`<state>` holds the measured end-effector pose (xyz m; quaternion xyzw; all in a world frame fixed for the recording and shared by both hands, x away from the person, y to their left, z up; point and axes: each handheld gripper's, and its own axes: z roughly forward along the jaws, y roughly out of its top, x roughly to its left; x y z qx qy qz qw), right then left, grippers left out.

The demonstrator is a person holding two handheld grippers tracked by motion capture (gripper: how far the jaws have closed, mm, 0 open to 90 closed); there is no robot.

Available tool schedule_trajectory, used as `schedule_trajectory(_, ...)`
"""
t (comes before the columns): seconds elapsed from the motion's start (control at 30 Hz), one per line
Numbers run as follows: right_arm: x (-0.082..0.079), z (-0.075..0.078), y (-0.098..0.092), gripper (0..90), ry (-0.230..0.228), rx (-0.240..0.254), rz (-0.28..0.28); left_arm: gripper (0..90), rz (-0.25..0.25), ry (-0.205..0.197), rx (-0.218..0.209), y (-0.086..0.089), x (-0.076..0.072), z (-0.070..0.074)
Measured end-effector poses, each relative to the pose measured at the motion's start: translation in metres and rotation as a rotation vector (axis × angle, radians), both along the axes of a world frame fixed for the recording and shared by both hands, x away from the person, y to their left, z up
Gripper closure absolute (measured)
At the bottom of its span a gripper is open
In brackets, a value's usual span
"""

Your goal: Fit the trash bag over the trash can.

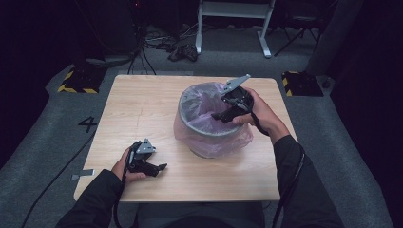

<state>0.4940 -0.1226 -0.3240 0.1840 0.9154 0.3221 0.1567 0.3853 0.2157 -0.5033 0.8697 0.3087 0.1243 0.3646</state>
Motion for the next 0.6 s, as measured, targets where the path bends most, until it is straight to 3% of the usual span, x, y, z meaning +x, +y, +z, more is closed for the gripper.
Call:
schedule_trajectory(0.13, 0.002, -0.001, 0.003, 21.4, 0.019, -0.033, 0.005, 14.8, 0.0, -0.001, 0.0, 0.0, 0.0, 0.0)
schedule_trajectory(0.33, 0.009, -0.01, 0.009, 20.8, 0.081, -0.155, 0.032, 14.9, 0.0, -0.001, 0.0, 0.0, 0.0, 0.0)
schedule_trajectory(0.57, 0.013, -0.012, 0.015, 20.9, 0.117, -0.21, 0.04, 14.9, 0.0, -0.001, -0.001, 0.0, 0.0, 0.0)
schedule_trajectory(0.6, 0.014, -0.013, 0.017, 20.9, 0.128, -0.243, 0.043, 14.9, 0.0, -0.001, -0.001, 0.0, 0.0, 0.0)
